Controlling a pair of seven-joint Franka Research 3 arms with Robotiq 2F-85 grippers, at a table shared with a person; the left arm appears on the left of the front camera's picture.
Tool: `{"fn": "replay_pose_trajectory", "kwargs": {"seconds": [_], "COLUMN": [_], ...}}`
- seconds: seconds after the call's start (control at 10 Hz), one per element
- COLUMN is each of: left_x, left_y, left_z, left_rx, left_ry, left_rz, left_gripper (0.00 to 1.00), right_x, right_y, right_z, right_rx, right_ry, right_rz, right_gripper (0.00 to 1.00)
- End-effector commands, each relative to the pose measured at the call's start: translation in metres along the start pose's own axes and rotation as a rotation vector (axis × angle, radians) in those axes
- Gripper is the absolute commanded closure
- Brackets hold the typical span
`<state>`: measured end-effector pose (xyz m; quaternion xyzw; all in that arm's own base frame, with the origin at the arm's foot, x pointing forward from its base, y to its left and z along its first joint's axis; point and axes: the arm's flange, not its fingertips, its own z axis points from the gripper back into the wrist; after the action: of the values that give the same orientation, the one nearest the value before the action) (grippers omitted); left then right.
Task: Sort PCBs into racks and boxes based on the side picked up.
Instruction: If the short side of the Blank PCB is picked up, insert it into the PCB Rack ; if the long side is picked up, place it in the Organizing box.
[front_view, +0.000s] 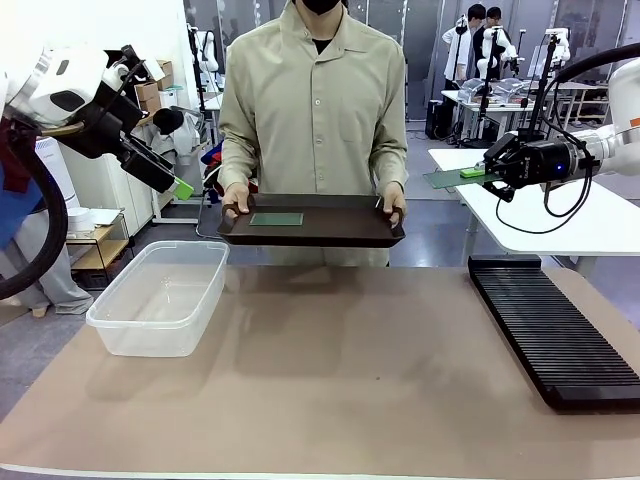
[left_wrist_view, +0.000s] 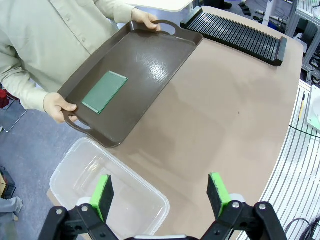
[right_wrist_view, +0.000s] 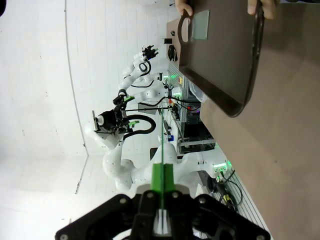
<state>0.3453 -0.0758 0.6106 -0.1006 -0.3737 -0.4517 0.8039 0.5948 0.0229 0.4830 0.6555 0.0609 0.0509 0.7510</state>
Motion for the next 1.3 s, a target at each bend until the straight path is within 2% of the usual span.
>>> {"fn": "replay_pose_trajectory", "kwargs": {"seconds": [0.0, 1.0, 1.1, 1.2], "left_x": [-0.0013, -0.0013, -0.0013, -0.0013], "left_y": [0.0026, 0.0026, 0.0026, 0.0026], "left_z": [0.0004, 0.0004, 0.0004, 0.0004], "left_rx": [-0.008, -0.008, -0.008, -0.008], "left_ry": [0.003, 0.003, 0.003, 0.003], "left_rz": [0.005, 0.005, 0.005, 0.005], "left_gripper": [0.00, 0.00, 0.00, 0.00], "right_x": [-0.0010, 0.0000, 0.0002, 0.0006], "right_y": [-0.0006, 0.0000, 0.0024, 0.0046], "right_z": [-0.0002, 0.0000, 0.0036, 0.0069], "right_rx": [0.010, 0.000, 0.009, 0.009], "right_ry": [0.012, 0.000, 0.021, 0.067], "right_rz": [0.013, 0.000, 0.019, 0.098], "right_gripper": [1.00, 0.98, 0.98, 0.98]}}
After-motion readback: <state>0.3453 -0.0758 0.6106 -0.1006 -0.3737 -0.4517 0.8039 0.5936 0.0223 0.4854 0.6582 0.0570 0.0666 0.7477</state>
